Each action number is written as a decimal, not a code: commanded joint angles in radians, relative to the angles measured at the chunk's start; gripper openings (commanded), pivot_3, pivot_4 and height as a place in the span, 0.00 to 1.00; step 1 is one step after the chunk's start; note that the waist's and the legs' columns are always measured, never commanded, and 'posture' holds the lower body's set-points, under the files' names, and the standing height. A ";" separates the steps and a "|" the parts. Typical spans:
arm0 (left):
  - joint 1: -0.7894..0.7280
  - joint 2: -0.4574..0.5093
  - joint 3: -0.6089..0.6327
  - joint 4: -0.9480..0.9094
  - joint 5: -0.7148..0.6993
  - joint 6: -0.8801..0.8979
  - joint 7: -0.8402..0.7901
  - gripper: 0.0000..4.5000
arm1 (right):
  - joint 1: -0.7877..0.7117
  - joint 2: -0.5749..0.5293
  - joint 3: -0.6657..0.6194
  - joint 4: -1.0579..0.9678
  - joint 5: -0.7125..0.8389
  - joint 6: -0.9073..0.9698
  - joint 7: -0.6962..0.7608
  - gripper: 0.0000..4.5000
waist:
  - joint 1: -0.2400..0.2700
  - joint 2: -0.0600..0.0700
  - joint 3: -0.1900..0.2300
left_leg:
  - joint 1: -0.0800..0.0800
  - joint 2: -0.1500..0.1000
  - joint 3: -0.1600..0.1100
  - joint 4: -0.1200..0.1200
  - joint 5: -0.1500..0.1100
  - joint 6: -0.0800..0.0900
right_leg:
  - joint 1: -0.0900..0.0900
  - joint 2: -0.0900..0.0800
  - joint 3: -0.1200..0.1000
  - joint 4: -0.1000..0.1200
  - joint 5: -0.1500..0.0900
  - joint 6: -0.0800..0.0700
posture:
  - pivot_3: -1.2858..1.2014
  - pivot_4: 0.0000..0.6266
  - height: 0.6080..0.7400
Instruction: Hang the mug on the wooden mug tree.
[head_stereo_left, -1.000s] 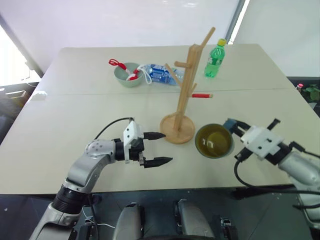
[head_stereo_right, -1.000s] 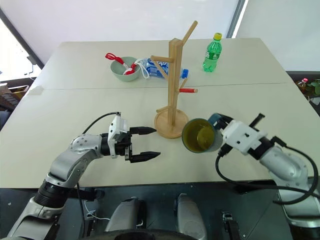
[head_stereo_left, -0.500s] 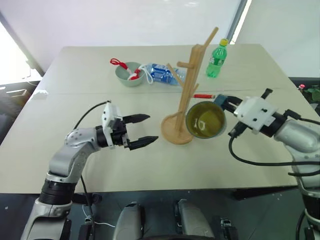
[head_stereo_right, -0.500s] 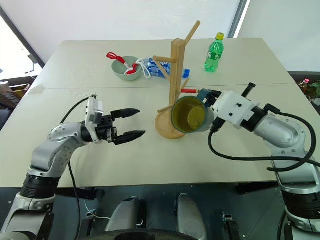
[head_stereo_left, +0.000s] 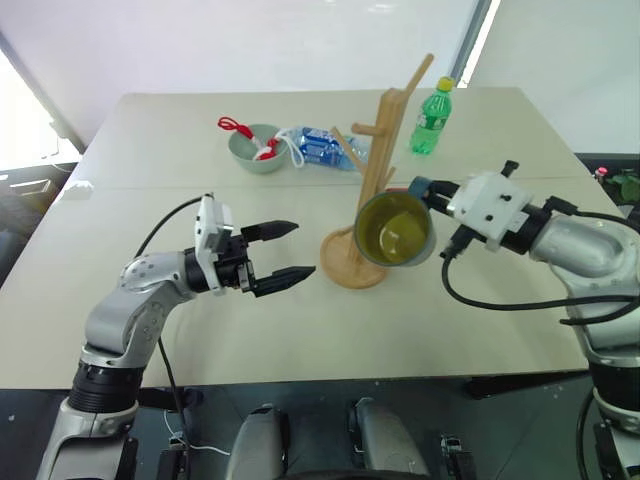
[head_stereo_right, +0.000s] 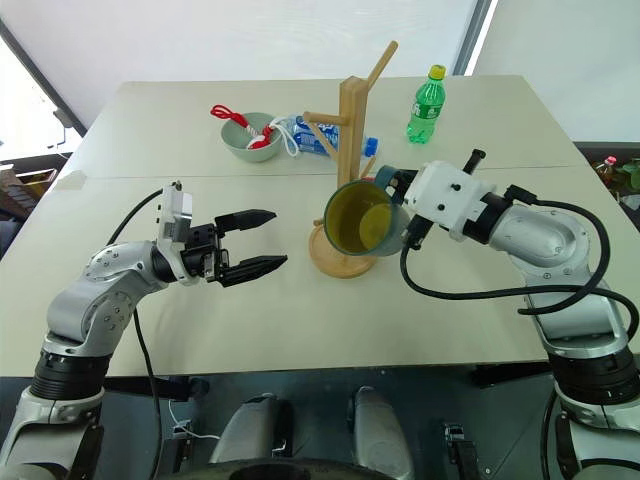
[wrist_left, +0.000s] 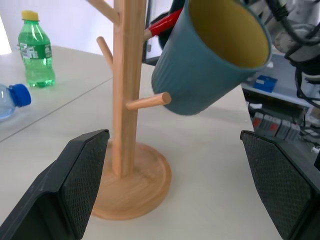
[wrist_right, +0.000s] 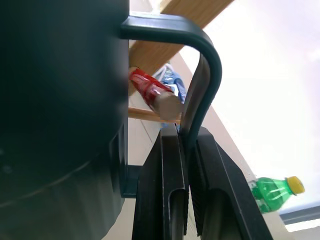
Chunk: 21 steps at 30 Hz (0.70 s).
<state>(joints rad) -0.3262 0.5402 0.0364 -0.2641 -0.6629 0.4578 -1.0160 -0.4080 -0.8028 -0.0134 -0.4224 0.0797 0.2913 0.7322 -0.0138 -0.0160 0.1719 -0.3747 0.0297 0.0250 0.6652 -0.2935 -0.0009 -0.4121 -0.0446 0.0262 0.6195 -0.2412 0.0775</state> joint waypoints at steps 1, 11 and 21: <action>-0.027 0.012 0.051 -0.065 -0.060 0.025 0.021 1.00 | -0.059 0.014 0.019 0.006 -0.018 0.016 -0.010 0.01 | 0.000 0.000 0.000 | 0.000 0.000 0.000 0.000 0.000 0.000 | 0.000 0.000 0.000 0.000 0.000 0.000 | 0.52 0.24 1.00; -0.034 0.021 0.060 -0.084 -0.084 0.038 0.041 1.00 | -0.106 0.040 0.042 0.043 -0.042 0.023 -0.014 0.35 | 0.001 0.000 0.000 | 0.000 -0.001 0.000 0.000 0.000 0.000 | 0.000 0.000 0.000 -0.001 0.000 0.000 | 0.52 0.24 1.00; -0.036 -0.009 0.055 -0.021 -0.067 0.019 0.057 1.00 | -0.023 -0.044 -0.145 -0.049 0.045 0.064 0.038 0.78 | 0.005 0.000 0.000 | -0.001 -0.001 0.000 0.000 0.000 0.000 | 0.000 0.000 0.000 -0.001 0.000 0.000 | 0.52 0.24 1.00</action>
<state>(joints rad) -0.3569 0.5400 0.0673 -0.2910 -0.7274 0.4923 -0.9718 -0.4513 -0.8269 -0.0646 -0.4159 0.0721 0.3407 0.7557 -0.0084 -0.0162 0.1721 -0.3756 0.0287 0.0250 0.6651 -0.2935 -0.0009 -0.4117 -0.0450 0.0258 0.6185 -0.2412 0.0775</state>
